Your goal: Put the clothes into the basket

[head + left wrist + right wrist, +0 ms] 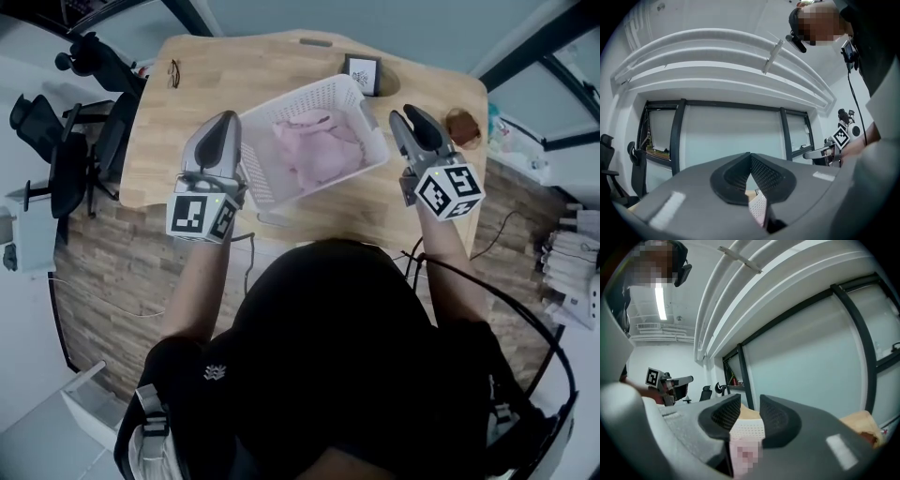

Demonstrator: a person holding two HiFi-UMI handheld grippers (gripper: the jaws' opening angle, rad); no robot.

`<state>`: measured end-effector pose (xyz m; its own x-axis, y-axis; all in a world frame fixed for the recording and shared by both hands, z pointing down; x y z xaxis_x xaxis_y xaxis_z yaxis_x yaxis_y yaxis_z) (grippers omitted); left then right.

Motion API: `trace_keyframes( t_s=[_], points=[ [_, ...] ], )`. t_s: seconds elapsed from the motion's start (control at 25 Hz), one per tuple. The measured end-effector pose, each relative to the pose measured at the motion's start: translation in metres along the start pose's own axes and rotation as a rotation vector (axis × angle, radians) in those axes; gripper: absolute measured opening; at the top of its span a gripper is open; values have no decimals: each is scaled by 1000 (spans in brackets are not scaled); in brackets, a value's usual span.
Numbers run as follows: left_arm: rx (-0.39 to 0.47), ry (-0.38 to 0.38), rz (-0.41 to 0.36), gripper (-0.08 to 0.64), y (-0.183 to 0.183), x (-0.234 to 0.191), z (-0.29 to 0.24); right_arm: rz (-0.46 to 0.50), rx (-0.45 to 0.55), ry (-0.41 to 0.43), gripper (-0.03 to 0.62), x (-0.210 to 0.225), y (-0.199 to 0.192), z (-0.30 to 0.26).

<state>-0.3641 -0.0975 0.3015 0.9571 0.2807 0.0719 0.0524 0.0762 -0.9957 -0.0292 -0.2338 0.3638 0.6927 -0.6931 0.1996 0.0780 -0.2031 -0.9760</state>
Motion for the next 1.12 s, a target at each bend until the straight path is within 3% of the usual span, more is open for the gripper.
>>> trace_keyframes(
  t_s=[0.12,0.2,1.12],
  points=[
    [14,7,-3,6,-1,2,-2,-10,23,-24,109,9,5,9],
    [20,11,0,6,-3,3,-4,-4,26,-38,2,14,5,15],
    [4,18,36,6,-17,-15,-12,63,-18,-80,2,24,17,11]
  ],
)
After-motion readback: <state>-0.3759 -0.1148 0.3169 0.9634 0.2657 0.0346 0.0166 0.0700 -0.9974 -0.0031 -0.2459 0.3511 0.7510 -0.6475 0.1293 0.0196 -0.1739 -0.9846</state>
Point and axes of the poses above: the fingertips, and each gripper's own axes: z backward along the fingers, x to its right, y out of its top, the point moved 8 cm from there along z, backward along the fingers, and after that the axes turned 6 degrees about -y, right-handed, at the moved point
